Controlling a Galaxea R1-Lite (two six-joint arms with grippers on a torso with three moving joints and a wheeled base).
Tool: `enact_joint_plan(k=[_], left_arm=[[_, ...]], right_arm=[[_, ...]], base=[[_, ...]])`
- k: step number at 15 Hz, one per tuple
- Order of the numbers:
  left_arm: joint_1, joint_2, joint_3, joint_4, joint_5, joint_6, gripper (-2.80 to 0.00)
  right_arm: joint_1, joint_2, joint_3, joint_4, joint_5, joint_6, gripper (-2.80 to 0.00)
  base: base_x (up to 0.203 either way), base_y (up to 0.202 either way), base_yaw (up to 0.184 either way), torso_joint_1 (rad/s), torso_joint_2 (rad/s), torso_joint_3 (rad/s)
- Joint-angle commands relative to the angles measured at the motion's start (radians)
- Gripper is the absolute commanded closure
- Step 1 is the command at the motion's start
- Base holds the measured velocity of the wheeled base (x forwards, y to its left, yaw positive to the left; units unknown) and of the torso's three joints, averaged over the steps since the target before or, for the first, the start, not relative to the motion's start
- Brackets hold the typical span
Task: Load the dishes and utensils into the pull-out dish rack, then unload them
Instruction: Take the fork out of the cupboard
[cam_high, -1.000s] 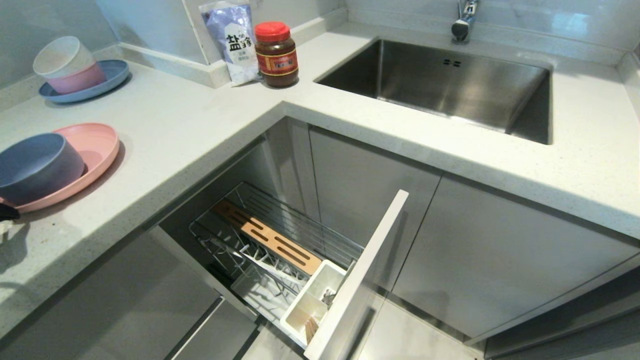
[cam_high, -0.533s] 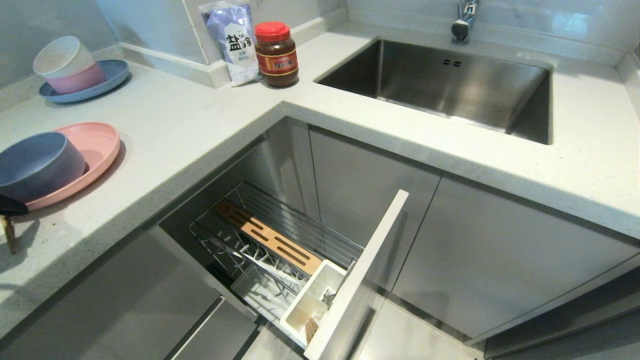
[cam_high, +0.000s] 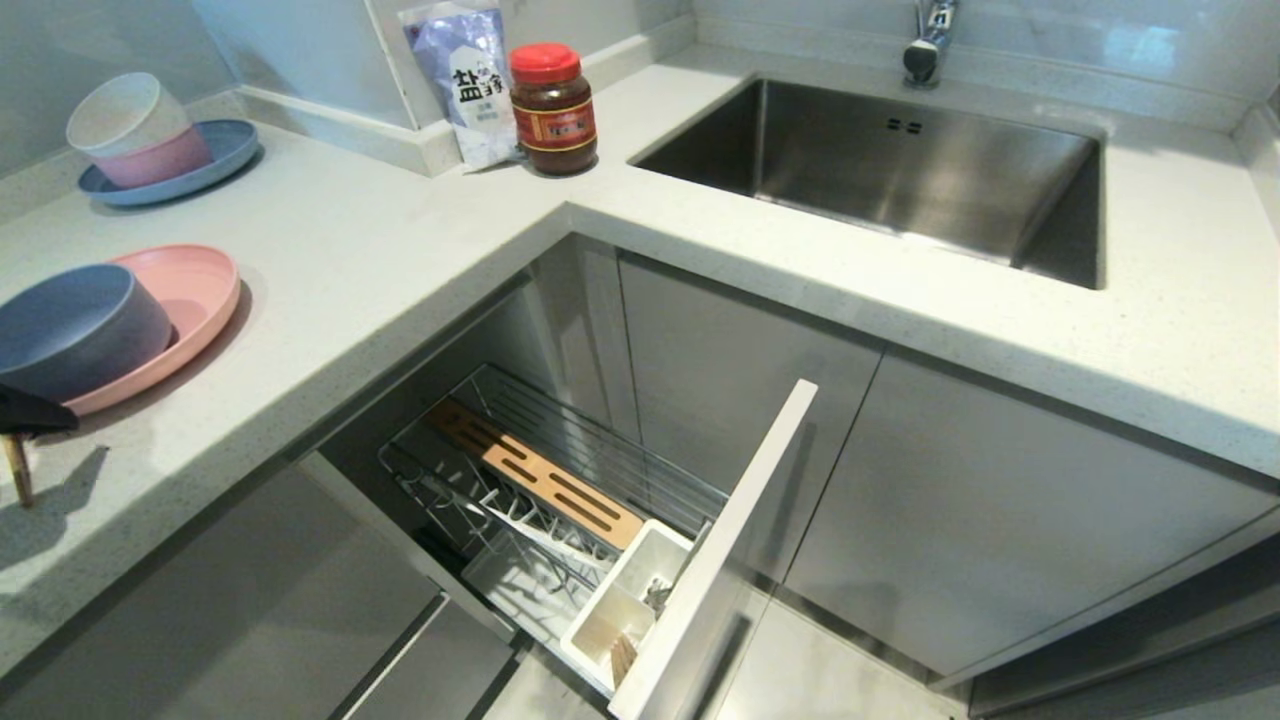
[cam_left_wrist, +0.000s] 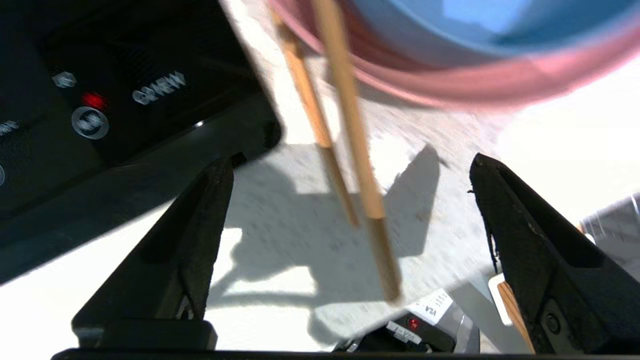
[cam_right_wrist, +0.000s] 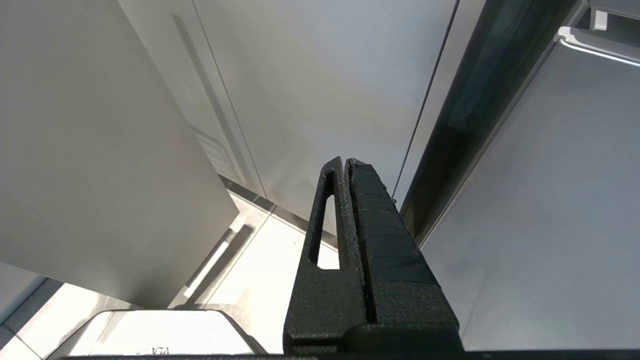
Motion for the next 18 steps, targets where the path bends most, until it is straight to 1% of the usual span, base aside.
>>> enact_joint_plan(k=[1, 3, 5, 6, 9, 10, 12, 13, 15, 16, 17, 18], left_arm=[[-0.029, -0.049, 0.009, 0.003, 0.002, -0.002, -2.8], [-0.053, -0.098, 0.009, -0.001, 0.022, 0.0, -2.8], [-0.072, -0.136, 0.004, -0.005, 0.071, 0.001, -2.8], [-0.081, -0.154, 0.003, -0.011, 0.089, 0.003, 0.0], [-0.131, -0.217, 0.005, -0.093, 0.171, 0.009, 0.0], [-0.179, -0.239, 0.004, -0.147, 0.197, 0.022, 0.0], [-0.299, -0.281, 0.005, -0.289, 0.243, 0.078, 0.0], [-0.354, -0.291, 0.002, -0.366, 0.252, 0.1, 0.0], [-0.432, -0.282, -0.035, -0.572, 0.26, 0.147, 0.0], [-0.456, -0.26, -0.058, -0.614, 0.26, 0.154, 0.0], [-0.475, -0.233, -0.076, -0.622, 0.26, 0.14, 0.0], [-0.496, -0.204, -0.089, -0.622, 0.261, 0.101, 0.0]], right_arm=[[0.001, -0.004, 0.002, -0.001, 0.0, 0.0, 0.0], [0.001, -0.004, 0.002, 0.0, 0.0, 0.0, 0.0], [0.001, -0.004, 0.002, -0.001, 0.0, 0.0, 0.0], [0.001, -0.004, 0.002, 0.0, 0.0, 0.0, 0.0], [0.001, -0.004, 0.002, 0.0, 0.0, 0.0, 0.0], [0.0, -0.004, 0.002, 0.0, 0.0, 0.0, 0.0], [0.001, -0.004, 0.002, -0.001, 0.0, 0.0, 0.0], [0.001, -0.004, 0.002, -0.001, 0.0, 0.0, 0.0], [0.001, -0.004, 0.002, 0.001, 0.0, 0.0, 0.0], [0.0, -0.004, 0.002, 0.001, 0.0, 0.0, 0.0], [0.001, -0.004, 0.002, -0.001, 0.0, 0.0, 0.0], [0.001, -0.004, 0.002, 0.0, 0.0, 0.0, 0.0]], base=[[0.0, 0.0, 0.0, 0.0, 0.0, 0.0], [0.0, 0.0, 0.0, 0.0, 0.0, 0.0], [0.0, 0.0, 0.0, 0.0, 0.0, 0.0], [0.0, 0.0, 0.0, 0.0, 0.0, 0.0], [0.0, 0.0, 0.0, 0.0, 0.0, 0.0], [0.0, 0.0, 0.0, 0.0, 0.0, 0.0], [0.0, 0.0, 0.0, 0.0, 0.0, 0.0], [0.0, 0.0, 0.0, 0.0, 0.0, 0.0], [0.0, 0.0, 0.0, 0.0, 0.0, 0.0], [0.0, 0.0, 0.0, 0.0, 0.0, 0.0], [0.0, 0.0, 0.0, 0.0, 0.0, 0.0], [0.0, 0.0, 0.0, 0.0, 0.0, 0.0]])
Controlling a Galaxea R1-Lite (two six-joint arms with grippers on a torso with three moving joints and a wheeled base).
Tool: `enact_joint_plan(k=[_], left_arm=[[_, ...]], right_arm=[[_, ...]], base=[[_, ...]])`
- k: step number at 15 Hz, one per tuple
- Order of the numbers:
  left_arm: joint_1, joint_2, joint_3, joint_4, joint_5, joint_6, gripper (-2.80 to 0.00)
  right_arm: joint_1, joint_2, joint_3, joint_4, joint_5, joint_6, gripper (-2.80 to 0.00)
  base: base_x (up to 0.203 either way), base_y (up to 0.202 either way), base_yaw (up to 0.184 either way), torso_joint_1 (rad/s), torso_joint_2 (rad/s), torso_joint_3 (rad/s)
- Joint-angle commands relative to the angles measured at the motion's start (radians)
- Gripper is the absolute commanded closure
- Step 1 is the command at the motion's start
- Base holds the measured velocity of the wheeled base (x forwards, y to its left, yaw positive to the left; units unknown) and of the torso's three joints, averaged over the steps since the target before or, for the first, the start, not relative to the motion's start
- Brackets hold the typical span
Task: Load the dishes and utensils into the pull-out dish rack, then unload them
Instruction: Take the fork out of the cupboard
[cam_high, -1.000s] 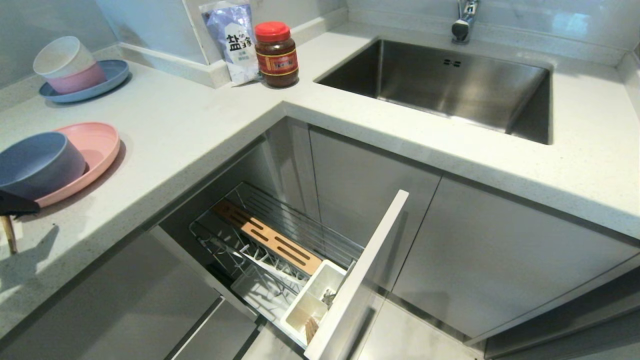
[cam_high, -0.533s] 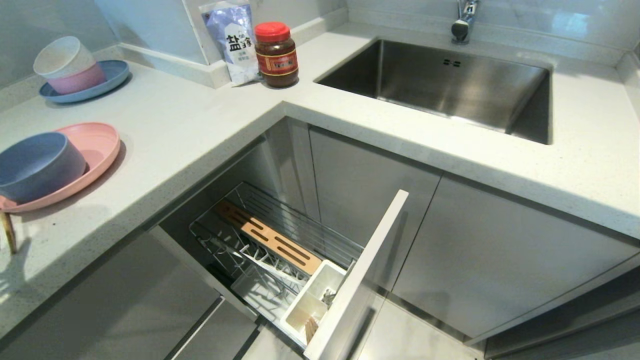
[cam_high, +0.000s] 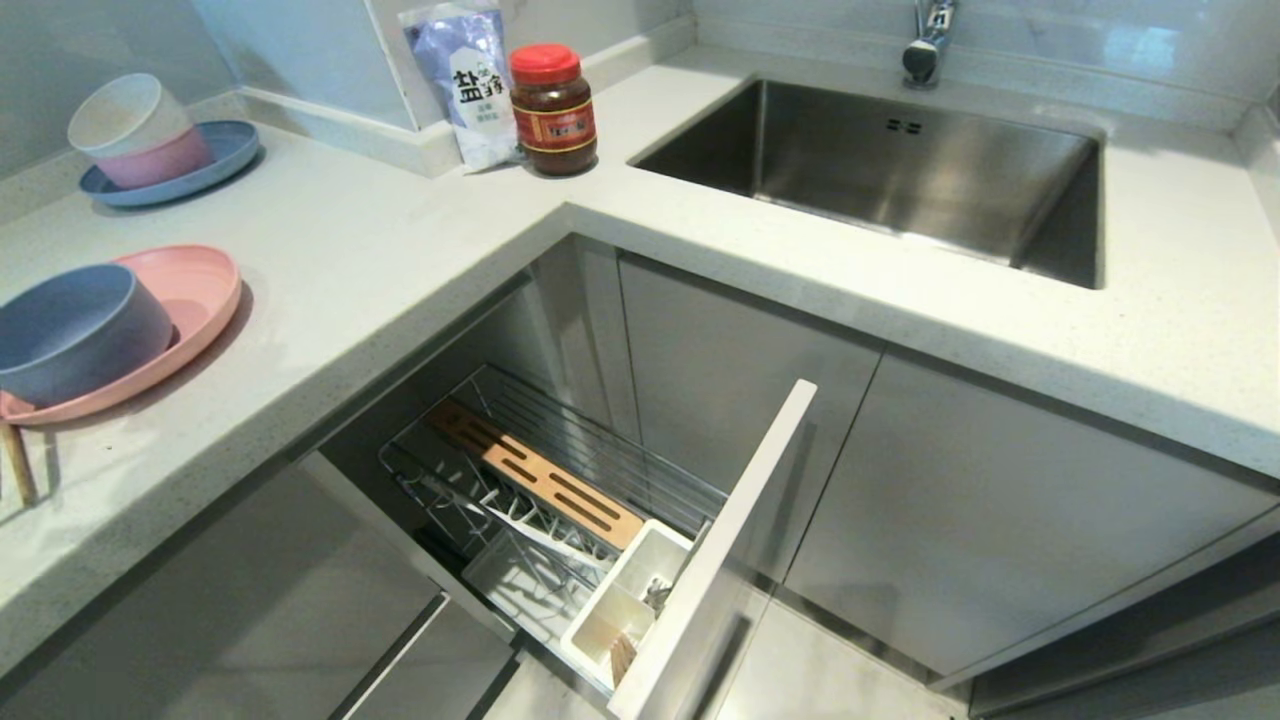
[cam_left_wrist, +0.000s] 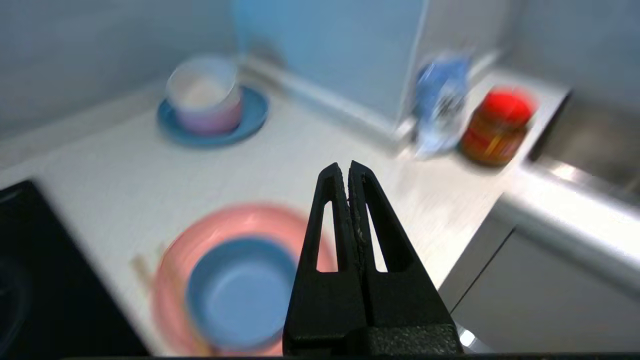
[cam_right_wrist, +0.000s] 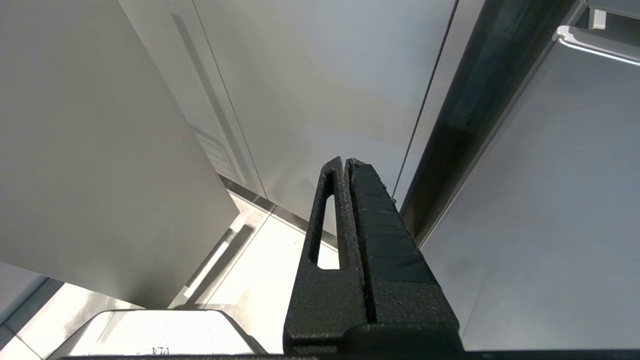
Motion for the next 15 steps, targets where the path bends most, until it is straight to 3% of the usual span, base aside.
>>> enact_joint_plan(k=[1, 3, 6, 10, 15], left_arm=[[-0.045, 0.081, -0.027, -0.005, 0.002, -0.095, 0.0], [-0.09, 0.145, -0.054, -0.001, -0.007, -0.226, 0.0], [-0.298, 0.21, -0.072, 0.057, -0.011, -0.338, 0.0], [-0.521, 0.319, -0.072, 0.168, 0.03, -0.406, 0.0], [-0.596, 0.448, -0.056, 0.253, 0.042, -0.414, 0.0]], right_arm=[[0.0, -0.004, 0.002, -0.001, 0.0, 0.0, 0.0], [0.001, -0.004, 0.002, -0.001, 0.0, 0.0, 0.0], [0.001, -0.004, 0.002, -0.001, 0.0, 0.0, 0.0], [0.0, -0.004, 0.002, -0.001, 0.0, 0.0, 0.0], [0.001, -0.004, 0.002, -0.001, 0.0, 0.0, 0.0]], base=[[0.0, 0.0, 0.0, 0.0, 0.0, 0.0], [0.0, 0.0, 0.0, 0.0, 0.0, 0.0], [0.0, 0.0, 0.0, 0.0, 0.0, 0.0], [0.0, 0.0, 0.0, 0.0, 0.0, 0.0], [0.0, 0.0, 0.0, 0.0, 0.0, 0.0]])
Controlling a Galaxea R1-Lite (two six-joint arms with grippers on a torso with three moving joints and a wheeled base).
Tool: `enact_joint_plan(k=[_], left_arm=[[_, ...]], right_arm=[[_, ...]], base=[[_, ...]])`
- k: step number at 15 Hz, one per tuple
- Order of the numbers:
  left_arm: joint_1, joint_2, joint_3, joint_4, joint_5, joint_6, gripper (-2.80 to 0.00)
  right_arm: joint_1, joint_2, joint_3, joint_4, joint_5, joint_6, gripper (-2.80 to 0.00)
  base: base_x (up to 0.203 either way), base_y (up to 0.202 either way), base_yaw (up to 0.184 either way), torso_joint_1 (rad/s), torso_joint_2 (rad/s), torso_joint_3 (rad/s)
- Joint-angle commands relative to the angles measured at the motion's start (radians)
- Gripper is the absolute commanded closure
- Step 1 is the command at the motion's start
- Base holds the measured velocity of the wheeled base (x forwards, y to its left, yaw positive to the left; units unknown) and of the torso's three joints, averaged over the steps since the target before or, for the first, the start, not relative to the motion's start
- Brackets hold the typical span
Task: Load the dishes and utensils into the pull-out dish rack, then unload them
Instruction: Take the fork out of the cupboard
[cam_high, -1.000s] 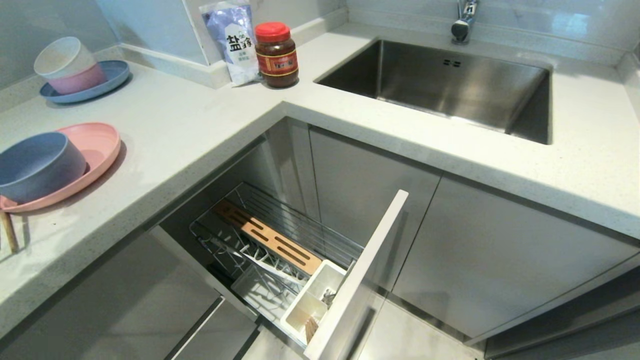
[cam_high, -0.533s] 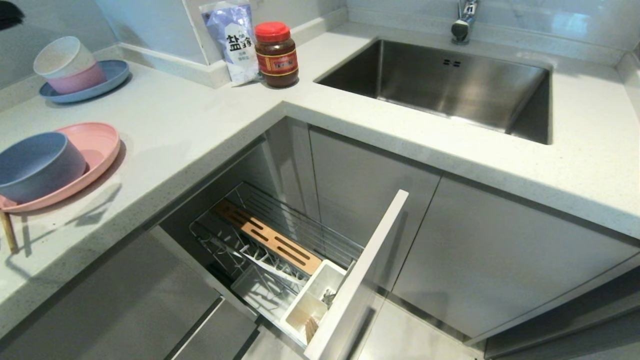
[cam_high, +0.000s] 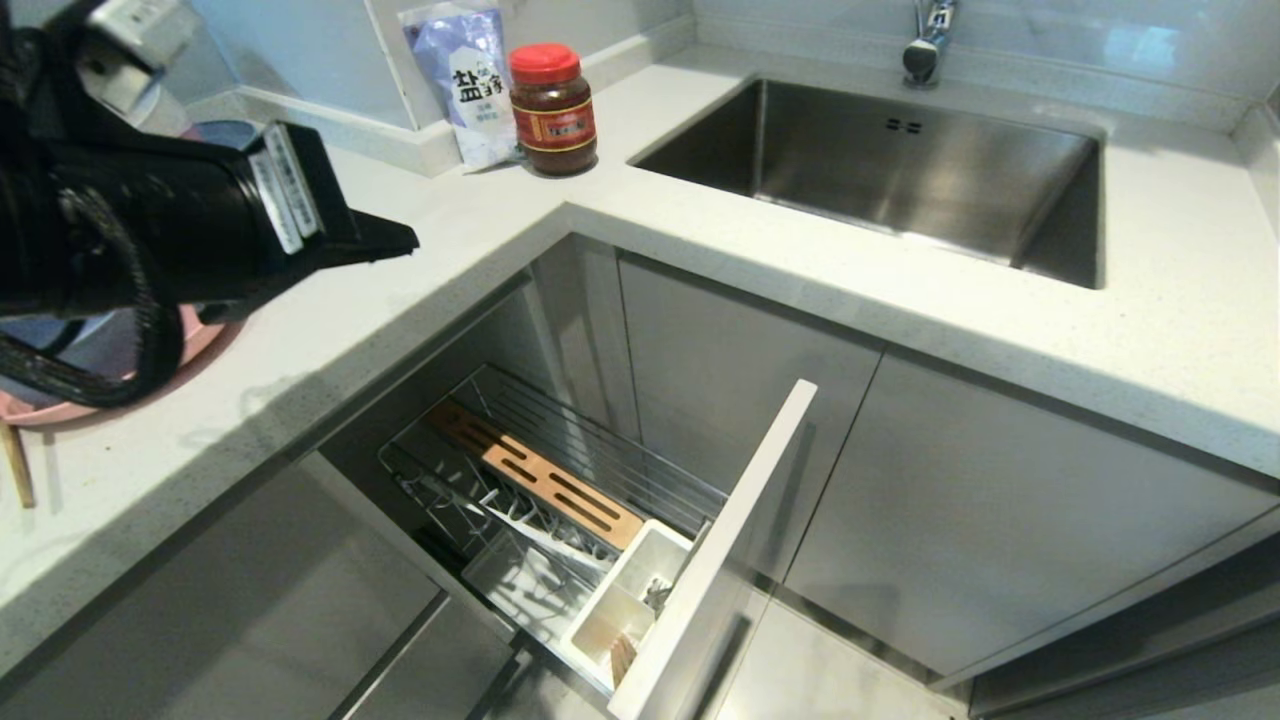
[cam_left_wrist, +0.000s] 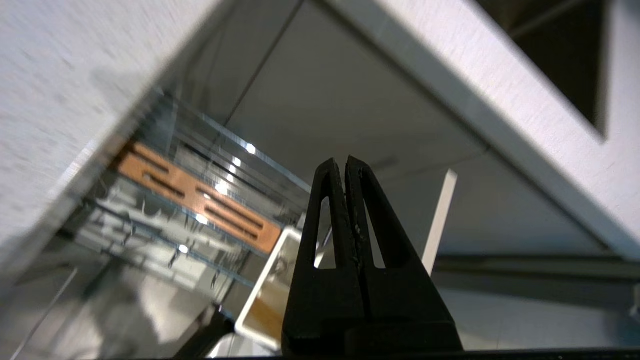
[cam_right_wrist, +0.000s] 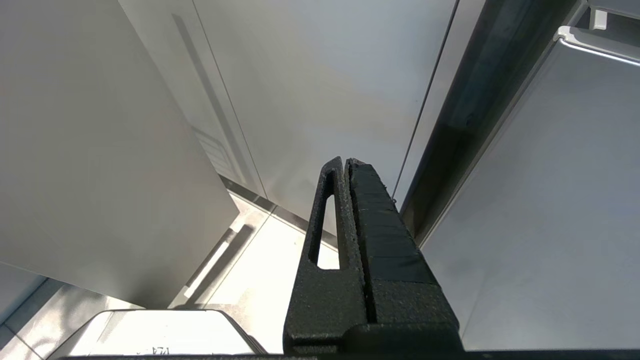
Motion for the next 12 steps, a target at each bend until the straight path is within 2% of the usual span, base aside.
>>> enact_joint_plan(k=[1, 3, 6, 10, 12], left_arm=[[-0.031, 0.096, 0.0, 0.045, 0.003, -0.002, 0.0], [-0.04, 0.159, -0.005, 0.058, 0.018, -0.003, 0.0], [-0.056, 0.284, -0.045, 0.099, 0.119, -0.048, 0.0], [-0.137, 0.462, -0.229, 0.369, 0.156, -0.268, 0.0], [-0.151, 0.521, -0.268, 0.411, 0.159, -0.337, 0.0]], right_arm=[[-0.001, -0.004, 0.002, 0.0, 0.0, 0.0, 0.0], [-0.001, -0.004, 0.002, 0.001, 0.0, 0.0, 0.0], [0.0, -0.004, 0.002, 0.0, 0.0, 0.0, 0.0], [0.0, -0.003, 0.002, -0.001, 0.0, 0.0, 0.0], [0.001, -0.004, 0.002, 0.0, 0.0, 0.0, 0.0]], base=[[0.0, 0.0, 0.0, 0.0, 0.0, 0.0], [0.0, 0.0, 0.0, 0.0, 0.0, 0.0], [0.0, 0.0, 0.0, 0.0, 0.0, 0.0], [0.0, 0.0, 0.0, 0.0, 0.0, 0.0], [0.0, 0.0, 0.0, 0.0, 0.0, 0.0]])
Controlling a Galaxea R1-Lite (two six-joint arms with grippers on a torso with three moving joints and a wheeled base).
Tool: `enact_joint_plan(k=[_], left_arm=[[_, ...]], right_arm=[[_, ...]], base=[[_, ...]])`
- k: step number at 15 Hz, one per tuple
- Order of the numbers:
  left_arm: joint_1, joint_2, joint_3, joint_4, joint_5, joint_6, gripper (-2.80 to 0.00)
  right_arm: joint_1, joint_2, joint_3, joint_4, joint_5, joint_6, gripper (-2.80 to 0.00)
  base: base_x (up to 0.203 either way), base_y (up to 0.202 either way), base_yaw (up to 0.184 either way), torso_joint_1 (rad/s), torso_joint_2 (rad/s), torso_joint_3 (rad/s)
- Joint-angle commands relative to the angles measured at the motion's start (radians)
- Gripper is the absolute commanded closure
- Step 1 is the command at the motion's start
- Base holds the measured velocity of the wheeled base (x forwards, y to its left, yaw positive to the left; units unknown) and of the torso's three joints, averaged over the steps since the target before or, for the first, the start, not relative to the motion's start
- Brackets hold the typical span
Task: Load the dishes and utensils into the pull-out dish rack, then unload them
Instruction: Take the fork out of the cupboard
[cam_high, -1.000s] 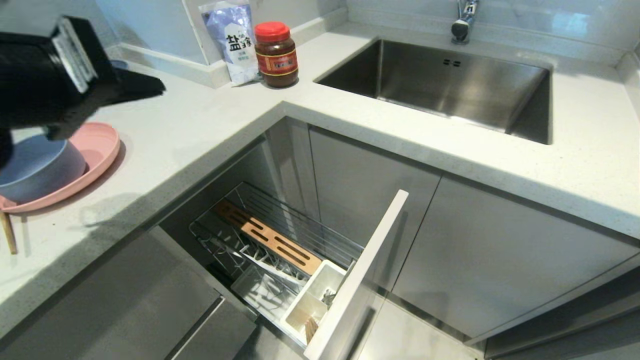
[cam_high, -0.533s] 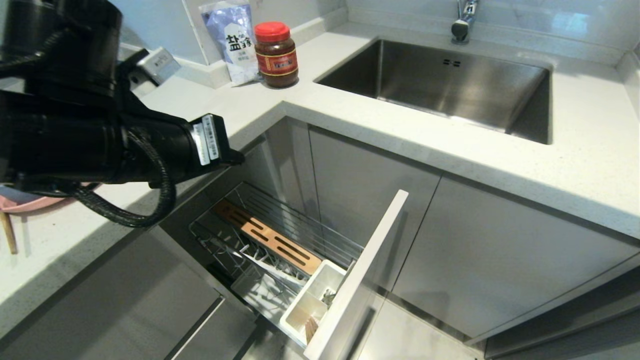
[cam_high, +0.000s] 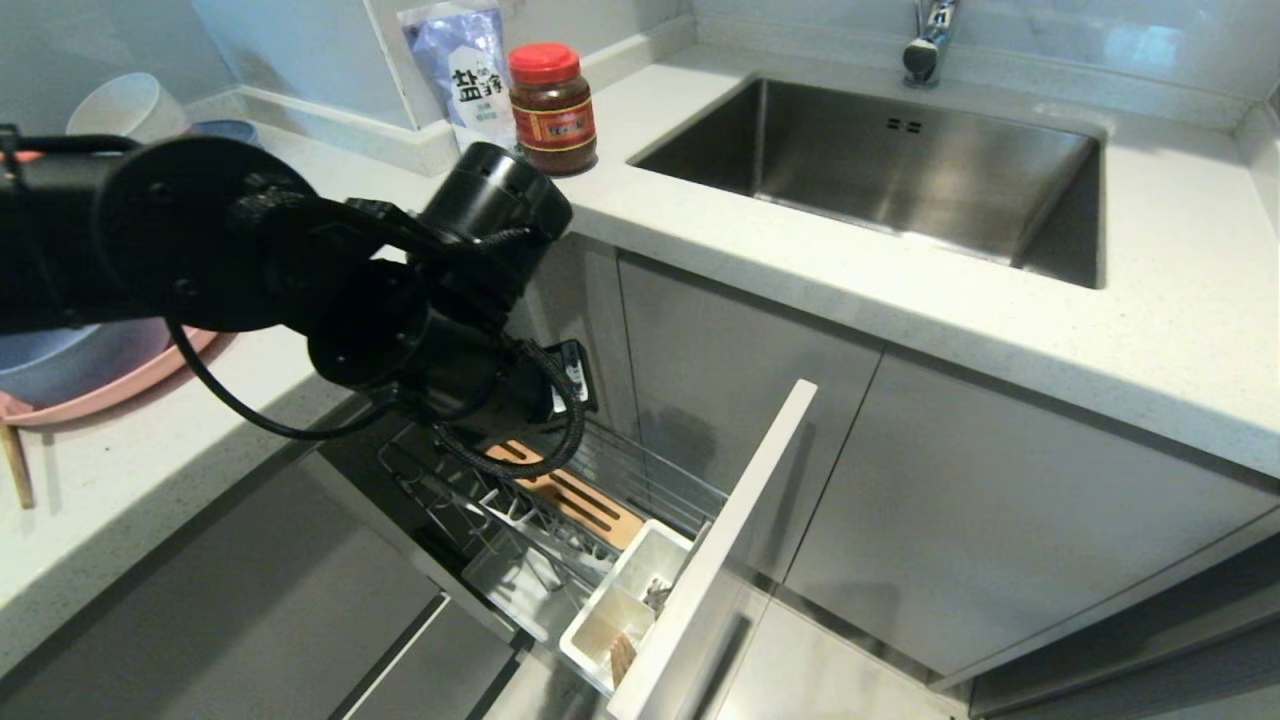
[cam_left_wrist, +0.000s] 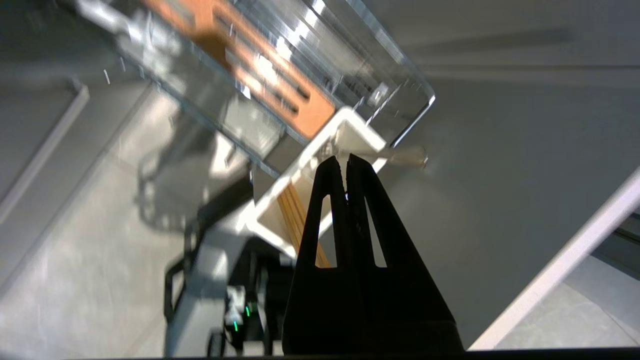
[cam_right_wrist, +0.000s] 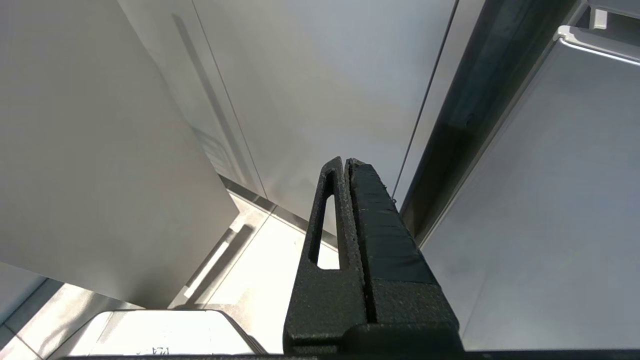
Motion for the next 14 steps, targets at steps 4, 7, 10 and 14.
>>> enact_joint_plan(k=[4, 7, 10, 14], left_arm=[[-0.034, 0.155, -0.052, 0.023, -0.008, -0.094, 0.0], [-0.056, 0.201, -0.082, 0.017, -0.025, -0.173, 0.0], [-0.067, 0.24, -0.095, -0.014, -0.092, -0.222, 0.0], [-0.069, 0.285, -0.098, -0.068, -0.115, -0.222, 0.0]], right_arm=[[0.001, -0.004, 0.002, 0.0, 0.0, 0.0, 0.0], [0.001, -0.004, 0.002, -0.001, 0.0, 0.0, 0.0], [0.0, -0.003, 0.002, 0.0, 0.0, 0.0, 0.0], [0.001, -0.004, 0.002, -0.001, 0.0, 0.0, 0.0]], base=[[0.0, 0.0, 0.0, 0.0, 0.0, 0.0], [0.0, 0.0, 0.0, 0.0, 0.0, 0.0], [0.0, 0.0, 0.0, 0.0, 0.0, 0.0], [0.0, 0.0, 0.0, 0.0, 0.0, 0.0]])
